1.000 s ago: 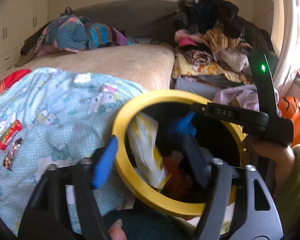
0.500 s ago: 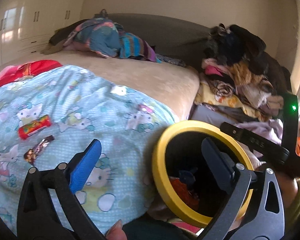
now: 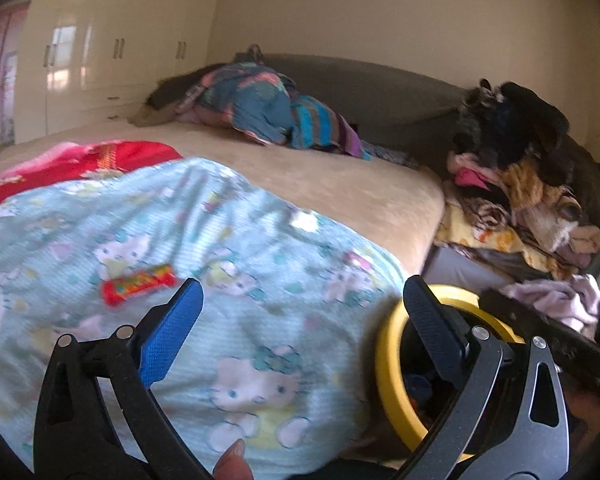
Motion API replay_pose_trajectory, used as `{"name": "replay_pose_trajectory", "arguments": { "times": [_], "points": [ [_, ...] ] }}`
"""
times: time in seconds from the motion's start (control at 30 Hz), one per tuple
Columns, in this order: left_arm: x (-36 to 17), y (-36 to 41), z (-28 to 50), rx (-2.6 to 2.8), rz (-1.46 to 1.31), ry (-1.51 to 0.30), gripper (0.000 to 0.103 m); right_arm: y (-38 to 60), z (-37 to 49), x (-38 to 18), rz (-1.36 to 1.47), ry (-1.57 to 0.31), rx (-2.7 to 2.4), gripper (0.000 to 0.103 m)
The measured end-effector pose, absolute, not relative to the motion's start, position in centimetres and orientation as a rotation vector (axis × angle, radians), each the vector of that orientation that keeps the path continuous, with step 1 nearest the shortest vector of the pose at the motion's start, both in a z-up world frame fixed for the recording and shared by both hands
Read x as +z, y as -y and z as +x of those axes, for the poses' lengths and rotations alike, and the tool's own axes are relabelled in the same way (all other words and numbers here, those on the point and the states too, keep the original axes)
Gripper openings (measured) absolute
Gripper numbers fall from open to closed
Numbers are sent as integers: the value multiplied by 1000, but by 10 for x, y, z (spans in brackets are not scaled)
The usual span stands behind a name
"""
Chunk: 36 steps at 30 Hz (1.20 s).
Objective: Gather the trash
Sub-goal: 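Move both tools back to the red candy tube and chocolate wrapper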
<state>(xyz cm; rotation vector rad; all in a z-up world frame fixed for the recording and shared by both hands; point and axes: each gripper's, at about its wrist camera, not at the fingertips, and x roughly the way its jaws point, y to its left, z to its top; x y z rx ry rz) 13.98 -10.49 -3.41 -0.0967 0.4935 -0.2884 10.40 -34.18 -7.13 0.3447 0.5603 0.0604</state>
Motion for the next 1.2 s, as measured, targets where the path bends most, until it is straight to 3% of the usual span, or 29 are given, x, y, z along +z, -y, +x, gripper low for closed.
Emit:
{"name": "replay_pose_trajectory", "arguments": {
  "times": [0.57, 1.07, 1.2],
  "points": [
    [-3, 10, 163, -12, -164, -356, 92, 241, 125, -53, 257, -553, 271, 83],
    [-47, -75, 192, 106, -187, -518, 92, 144, 173, -85, 187, -658, 411, 82],
    [-66, -85, 202, 85, -223, -584, 90, 130, 194, -103, 206, -718, 423, 73]
  ]
}}
